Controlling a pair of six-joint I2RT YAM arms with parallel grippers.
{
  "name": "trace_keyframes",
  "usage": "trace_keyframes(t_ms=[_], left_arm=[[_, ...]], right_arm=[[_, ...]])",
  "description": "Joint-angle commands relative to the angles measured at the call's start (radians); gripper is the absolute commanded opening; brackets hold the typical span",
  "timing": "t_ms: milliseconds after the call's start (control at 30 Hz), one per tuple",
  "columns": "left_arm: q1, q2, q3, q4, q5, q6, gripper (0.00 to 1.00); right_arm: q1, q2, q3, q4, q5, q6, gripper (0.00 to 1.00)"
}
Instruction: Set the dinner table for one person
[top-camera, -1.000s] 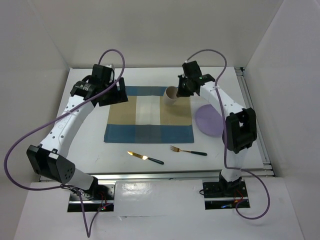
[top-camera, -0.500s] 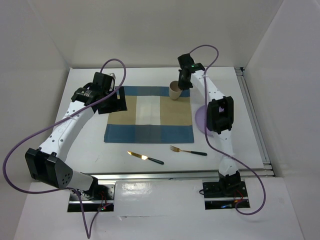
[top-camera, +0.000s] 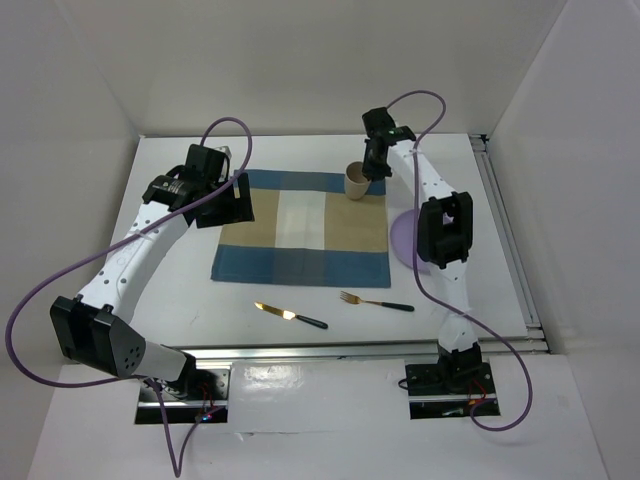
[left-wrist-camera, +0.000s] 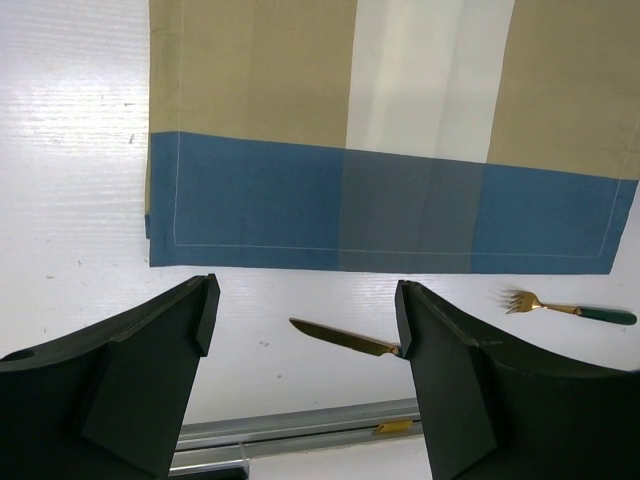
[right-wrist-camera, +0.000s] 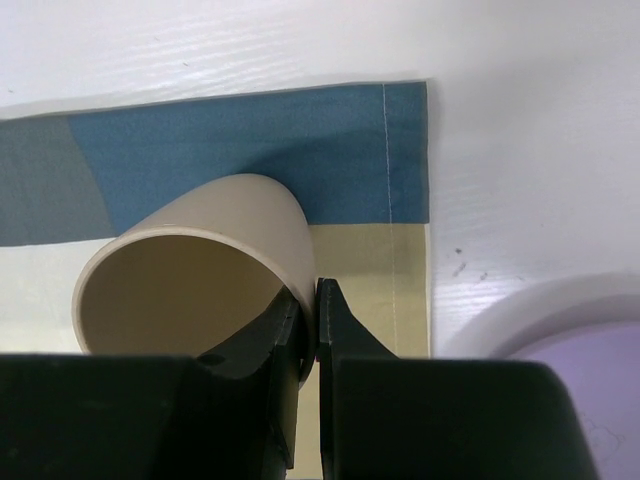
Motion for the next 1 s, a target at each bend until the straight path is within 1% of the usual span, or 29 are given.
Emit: trace_keyframes(t_ms=[0, 100, 200, 333, 400, 500, 533, 567, 700, 833, 967], left_arm=[[0.003, -0.022, 0.007, 0.014, 0.003, 0.019, 0.89], [0.003, -0.013, 0.007, 0.014, 0.003, 0.019, 0.89], [0.003, -0.013, 0.007, 0.014, 0.003, 0.019, 0.89], [0.003, -0.013, -0.004, 0.024, -0.006, 0.019, 0.89], [0.003, -0.003, -0.064, 0.069, -0.017, 0.019, 0.89], [0.012, 0.068, -0.13, 0.131, -0.073, -0.013, 0.89], [0.021, 0.094, -0.168, 0.175, -0.086, -0.024, 0.89], [0.036, 0.151, -0.182, 0.191, -0.086, -0.052, 0.89], [0.055, 0.246, -0.233, 0.263, -0.096, -0.112, 0.85], [0.064, 0.297, -0.271, 0.284, -0.096, -0.159, 0.84], [0.064, 0.309, -0.311, 0.284, -0.096, -0.225, 0.84]], right_arm=[[-0.009, -0.1, -0.042, 0.009, 0.061, 0.011, 0.0], [-0.018, -0.118, -0.025, 0.02, 0.073, 0.011, 0.0], [-0.018, -0.106, 0.012, -0.008, 0.082, 0.011, 0.0], [-0.027, -0.095, -0.007, -0.022, 0.095, 0.011, 0.0], [-0.027, -0.104, -0.03, -0.011, 0.095, 0.011, 0.0], [-0.027, -0.104, -0.03, -0.011, 0.095, 0.011, 0.0], [-0.036, -0.104, -0.03, -0.011, 0.095, 0.011, 0.0], [-0.036, -0.104, -0.03, -0.011, 0.095, 0.011, 0.0], [-0.036, -0.095, -0.03, -0.011, 0.104, 0.011, 0.0], [-0.036, -0.075, -0.03, -0.011, 0.104, 0.011, 0.0], [-0.036, -0.066, -0.02, -0.011, 0.079, 0.002, 0.0]])
